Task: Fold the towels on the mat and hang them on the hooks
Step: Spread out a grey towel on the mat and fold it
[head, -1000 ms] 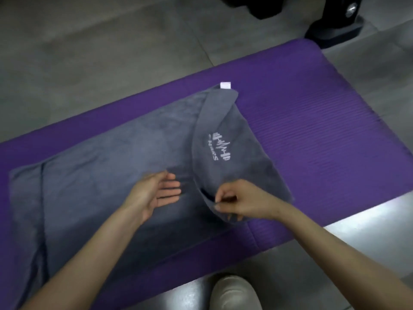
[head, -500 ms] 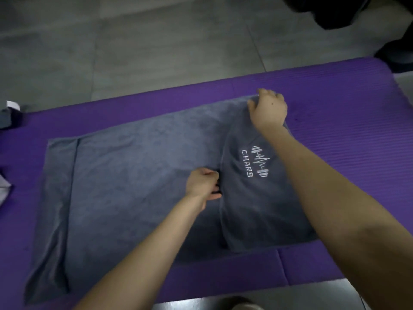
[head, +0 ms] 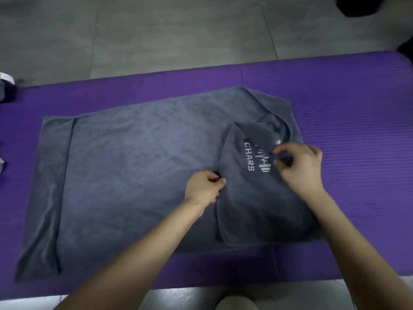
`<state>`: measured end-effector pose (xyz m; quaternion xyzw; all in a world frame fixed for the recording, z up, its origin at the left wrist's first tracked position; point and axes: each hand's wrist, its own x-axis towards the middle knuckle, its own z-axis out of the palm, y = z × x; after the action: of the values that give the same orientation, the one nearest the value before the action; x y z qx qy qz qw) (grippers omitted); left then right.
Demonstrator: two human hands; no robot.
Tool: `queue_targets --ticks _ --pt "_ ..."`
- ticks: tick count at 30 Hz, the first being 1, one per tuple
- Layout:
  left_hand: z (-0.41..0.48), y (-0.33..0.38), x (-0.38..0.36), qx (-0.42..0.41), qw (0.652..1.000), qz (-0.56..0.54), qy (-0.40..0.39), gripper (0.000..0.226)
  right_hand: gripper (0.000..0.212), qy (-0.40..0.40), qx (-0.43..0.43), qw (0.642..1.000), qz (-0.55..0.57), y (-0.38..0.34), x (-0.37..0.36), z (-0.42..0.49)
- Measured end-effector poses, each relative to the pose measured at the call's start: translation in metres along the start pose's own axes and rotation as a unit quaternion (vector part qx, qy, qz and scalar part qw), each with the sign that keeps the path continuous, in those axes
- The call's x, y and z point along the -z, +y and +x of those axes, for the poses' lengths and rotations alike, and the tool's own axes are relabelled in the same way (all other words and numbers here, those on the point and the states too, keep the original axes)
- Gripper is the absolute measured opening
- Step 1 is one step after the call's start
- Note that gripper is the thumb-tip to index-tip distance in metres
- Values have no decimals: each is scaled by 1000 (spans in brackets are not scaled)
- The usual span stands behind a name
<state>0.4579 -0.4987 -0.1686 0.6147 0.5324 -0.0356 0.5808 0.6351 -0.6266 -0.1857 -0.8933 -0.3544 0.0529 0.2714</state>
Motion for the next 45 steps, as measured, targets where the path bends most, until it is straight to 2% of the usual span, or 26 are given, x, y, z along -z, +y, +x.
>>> queue_targets --ticks 2,5,9,11,13,15,18,21,23,27,31,32,35,36,38,40,43,45 --pt "-4 -5 -3 -11 999 29 9 19 38 -20 2 1000 -11 7 -6 -12" --pt "-10 -7 -7 -8 999 42 15 22 51 26 -34 999 -18 0 -13 -9" --pt "-14 -2 -8 24 1000 8 -6 12 46 102 -113 987 -57 -20 -20 8" --pt "-15 0 -7 43 999 -17 -14 11 44 95 -159 980 -75 -26 -23 18" --pt "-16 2 -7 52 998 -44 -15 7 35 78 -200 976 -41 -29 -25 26" --pt "-19 4 -8 51 995 -83 -20 7 24 73 -221 972 44 -33 -20 31" --pt "-25 10 -4 61 986 -139 -74 15 14 81 -200 964 157 -38 -4 32" --pt "-34 14 5 70 978 -155 -118 21 20 48 -173 963 203 -45 9 36" --pt "-40 16 15 70 980 -145 -119 19 31 26 -165 969 180 -51 17 41" --pt "-50 30 49 85 979 -148 -107 35 42 9 -138 968 209 -81 43 56" --pt "-70 51 97 77 985 -117 -97 28 27 -62 -168 931 318 -134 73 71" --pt "-75 54 111 69 987 -104 -97 25 27 -81 -164 930 320 -147 79 73" --pt "-92 59 151 39 993 -73 -88 25 10 -145 -129 935 298 -180 87 75" --pt "-98 58 164 31 993 -68 -86 26 18 -159 -110 942 273 -190 87 75" --pt "-111 49 191 17 994 -64 -82 25 19 -147 -68 956 246 -210 87 74" --pt "-121 32 217 9 995 -73 -74 24 18 -143 -27 946 291 -229 84 71" --pt "-124 -7 250 15 994 -101 -43 23 20 -204 -2 926 319 -237 66 57" --pt "-118 -39 264 21 993 -115 1 23 18 -245 -20 935 256 -227 41 47"
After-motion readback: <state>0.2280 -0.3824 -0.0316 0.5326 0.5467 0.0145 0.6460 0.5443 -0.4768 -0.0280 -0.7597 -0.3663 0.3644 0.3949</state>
